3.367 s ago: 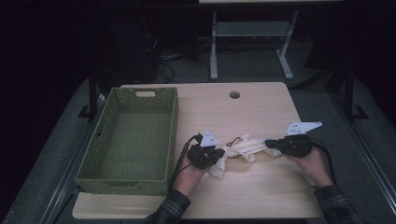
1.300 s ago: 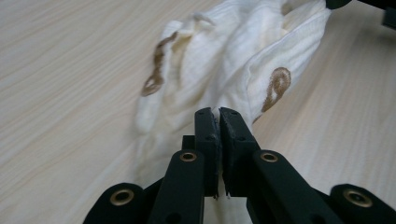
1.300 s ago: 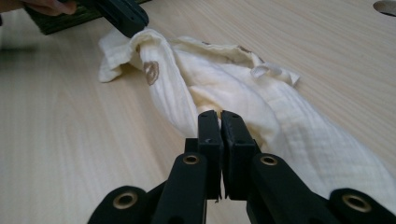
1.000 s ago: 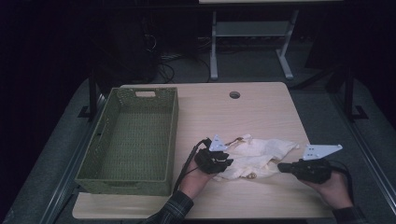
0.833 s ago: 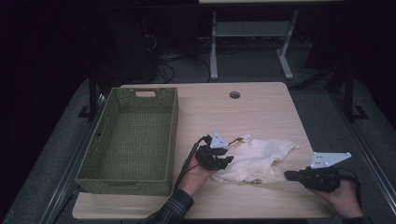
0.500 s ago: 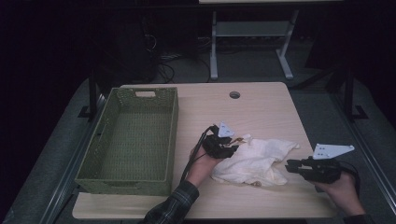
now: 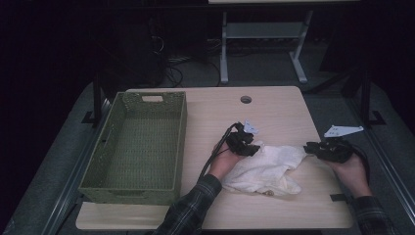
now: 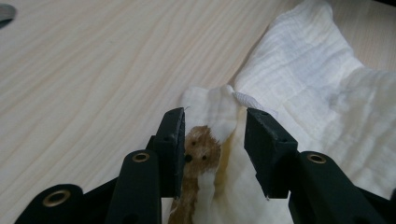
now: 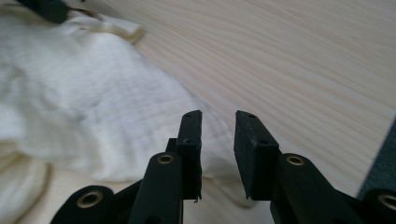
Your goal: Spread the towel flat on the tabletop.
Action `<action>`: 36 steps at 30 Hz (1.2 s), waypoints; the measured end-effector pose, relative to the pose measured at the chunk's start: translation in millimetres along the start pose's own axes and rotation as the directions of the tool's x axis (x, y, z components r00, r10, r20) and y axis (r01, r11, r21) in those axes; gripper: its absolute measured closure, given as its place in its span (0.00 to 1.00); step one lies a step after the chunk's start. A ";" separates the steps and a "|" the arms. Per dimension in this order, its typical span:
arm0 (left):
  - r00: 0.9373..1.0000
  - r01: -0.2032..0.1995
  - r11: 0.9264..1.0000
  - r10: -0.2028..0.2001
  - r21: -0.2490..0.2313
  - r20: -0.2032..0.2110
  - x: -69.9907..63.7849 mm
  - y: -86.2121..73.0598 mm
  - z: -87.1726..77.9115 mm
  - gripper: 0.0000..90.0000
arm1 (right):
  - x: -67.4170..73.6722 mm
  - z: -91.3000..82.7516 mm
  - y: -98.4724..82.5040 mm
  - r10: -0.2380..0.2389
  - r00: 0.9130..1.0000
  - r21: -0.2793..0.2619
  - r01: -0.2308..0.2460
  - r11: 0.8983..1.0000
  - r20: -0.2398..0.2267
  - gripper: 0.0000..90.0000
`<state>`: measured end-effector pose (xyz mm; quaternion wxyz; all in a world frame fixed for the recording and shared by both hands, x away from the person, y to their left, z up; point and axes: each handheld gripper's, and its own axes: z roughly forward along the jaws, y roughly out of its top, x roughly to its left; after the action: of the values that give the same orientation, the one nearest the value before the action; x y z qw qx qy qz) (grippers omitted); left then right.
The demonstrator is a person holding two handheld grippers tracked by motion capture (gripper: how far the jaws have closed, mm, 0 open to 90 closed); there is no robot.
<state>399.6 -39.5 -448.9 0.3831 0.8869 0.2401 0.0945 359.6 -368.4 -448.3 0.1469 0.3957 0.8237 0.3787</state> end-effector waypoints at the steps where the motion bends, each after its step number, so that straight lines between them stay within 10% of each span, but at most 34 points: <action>1: 1.000 0.000 1.000 0.000 0.000 0.000 0.0 0.0 0.0 0.64 | -4.4 2.1 -0.3 0.007 1.000 0.004 -0.007 1.000 0.006 0.79; 8: 1.000 -0.005 0.998 0.004 0.056 0.007 2.8 -3.6 13.7 0.95 | -16.4 19.6 -4.0 0.058 0.998 0.054 -0.058 0.997 -0.006 0.81; 21: 0.989 0.080 0.993 -0.090 -0.085 -0.120 22.8 -4.4 -39.5 0.97 | -8.3 18.1 1.9 0.030 0.999 0.023 -0.030 0.999 -0.031 0.99; 28: 0.982 0.122 0.982 -0.141 -0.146 -0.129 29.1 -8.3 -61.4 0.97 | 22.7 18.7 29.4 -0.048 0.991 -0.073 0.039 0.997 -0.124 1.00; 36: 0.982 0.127 0.982 -0.145 -0.139 -0.125 29.8 -12.5 -62.0 0.97 | 68.8 39.2 44.3 -0.137 0.960 -0.086 0.120 0.989 -0.246 1.00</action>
<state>399.2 22.0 -415.7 0.4288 0.8331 0.3189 0.1429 360.4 -278.2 -437.8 0.0796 0.2849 0.8459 0.4439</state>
